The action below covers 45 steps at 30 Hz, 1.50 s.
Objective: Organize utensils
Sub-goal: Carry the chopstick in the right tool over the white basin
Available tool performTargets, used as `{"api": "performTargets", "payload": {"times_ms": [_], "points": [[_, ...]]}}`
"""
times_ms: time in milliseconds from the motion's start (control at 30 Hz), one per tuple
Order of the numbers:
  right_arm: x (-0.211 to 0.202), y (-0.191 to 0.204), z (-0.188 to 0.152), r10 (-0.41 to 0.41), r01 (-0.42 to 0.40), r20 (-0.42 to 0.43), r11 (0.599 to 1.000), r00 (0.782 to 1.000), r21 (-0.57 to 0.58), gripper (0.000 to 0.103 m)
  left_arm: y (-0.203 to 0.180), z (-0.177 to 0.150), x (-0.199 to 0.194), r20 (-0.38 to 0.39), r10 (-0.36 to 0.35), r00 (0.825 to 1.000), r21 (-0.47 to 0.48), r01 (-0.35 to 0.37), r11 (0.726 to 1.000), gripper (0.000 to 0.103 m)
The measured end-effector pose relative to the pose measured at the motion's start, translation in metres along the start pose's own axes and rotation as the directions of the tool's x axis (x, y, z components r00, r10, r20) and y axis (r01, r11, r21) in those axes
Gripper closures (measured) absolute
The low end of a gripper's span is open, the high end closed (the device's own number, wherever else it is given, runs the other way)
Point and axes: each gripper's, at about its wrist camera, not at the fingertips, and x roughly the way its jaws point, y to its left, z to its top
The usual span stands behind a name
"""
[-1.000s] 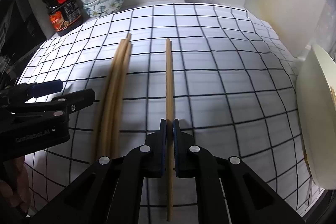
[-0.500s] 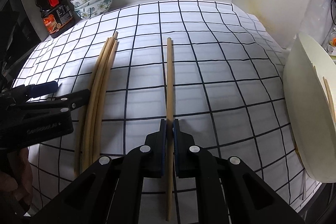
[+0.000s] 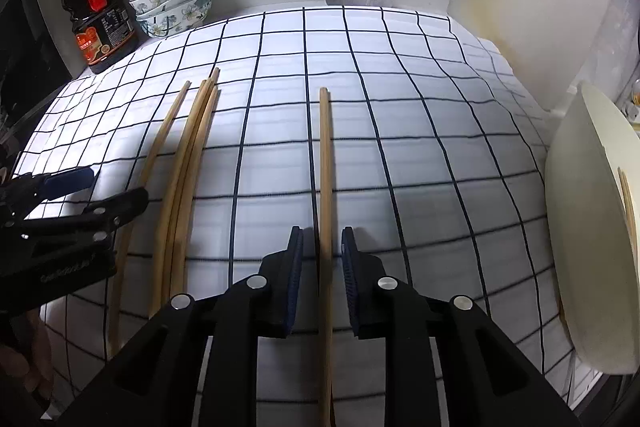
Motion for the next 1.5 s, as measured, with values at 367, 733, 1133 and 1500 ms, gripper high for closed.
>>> {"api": "performTargets", "payload": {"times_ms": [367,733,1133,1500], "points": [[0.007,0.0,0.008,0.0,0.0,0.015,1.0,1.0,0.0,0.082,0.003,0.0,0.0,0.003,0.003,1.0,-0.004,-0.003,1.0,0.031],[0.008,0.0,0.01,0.007,-0.007,0.002,1.0,1.0,0.014,0.097,-0.006,0.007,-0.001,0.003,-0.014,1.0,0.014,0.014,1.0,0.093],[-0.023,-0.014,0.01,0.088,-0.09,0.022,0.989,0.996,0.115,0.097,0.001,0.012,-0.025,-0.009,-0.024,1.0,0.01,0.024,1.0,0.096],[-0.089,-0.05,0.02,0.11,-0.132,0.135,0.976,0.985,0.17,0.097,-0.035,0.041,-0.08,0.073,-0.086,0.994,0.043,0.083,0.996,0.096]]}}
